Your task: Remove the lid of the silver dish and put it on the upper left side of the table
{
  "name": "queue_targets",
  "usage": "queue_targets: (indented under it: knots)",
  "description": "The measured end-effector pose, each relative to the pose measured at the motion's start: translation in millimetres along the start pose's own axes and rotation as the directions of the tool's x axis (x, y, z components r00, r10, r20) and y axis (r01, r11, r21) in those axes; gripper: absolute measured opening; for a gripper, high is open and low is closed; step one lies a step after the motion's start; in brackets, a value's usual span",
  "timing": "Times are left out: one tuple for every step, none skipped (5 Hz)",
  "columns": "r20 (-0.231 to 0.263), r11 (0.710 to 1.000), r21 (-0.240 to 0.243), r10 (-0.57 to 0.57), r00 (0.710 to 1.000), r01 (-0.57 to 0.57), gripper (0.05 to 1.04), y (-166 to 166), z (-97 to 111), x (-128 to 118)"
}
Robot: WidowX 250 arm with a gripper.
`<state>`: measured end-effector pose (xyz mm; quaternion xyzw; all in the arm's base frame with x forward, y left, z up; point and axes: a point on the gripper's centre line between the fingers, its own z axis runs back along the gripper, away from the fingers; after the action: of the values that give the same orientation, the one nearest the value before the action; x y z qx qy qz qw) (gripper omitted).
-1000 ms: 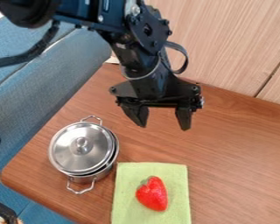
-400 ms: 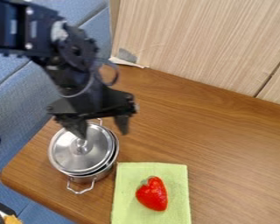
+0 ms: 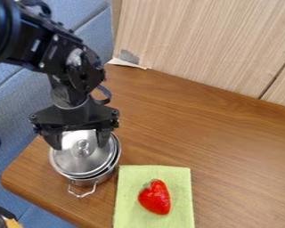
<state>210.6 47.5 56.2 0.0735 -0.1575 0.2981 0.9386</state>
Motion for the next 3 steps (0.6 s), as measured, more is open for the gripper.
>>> queue_targets:
  knots:
    - [0.021,0.999,0.047,0.025,0.999,-0.026,1.000,2.3,-9.4,2.9]
    - [0.035,0.999,0.026,0.025,0.999,-0.026,1.000,-1.9,-13.3,5.6]
    - [0.021,0.999,0.002,0.050,0.999,-0.050,1.000,-1.7,-18.4,6.2]
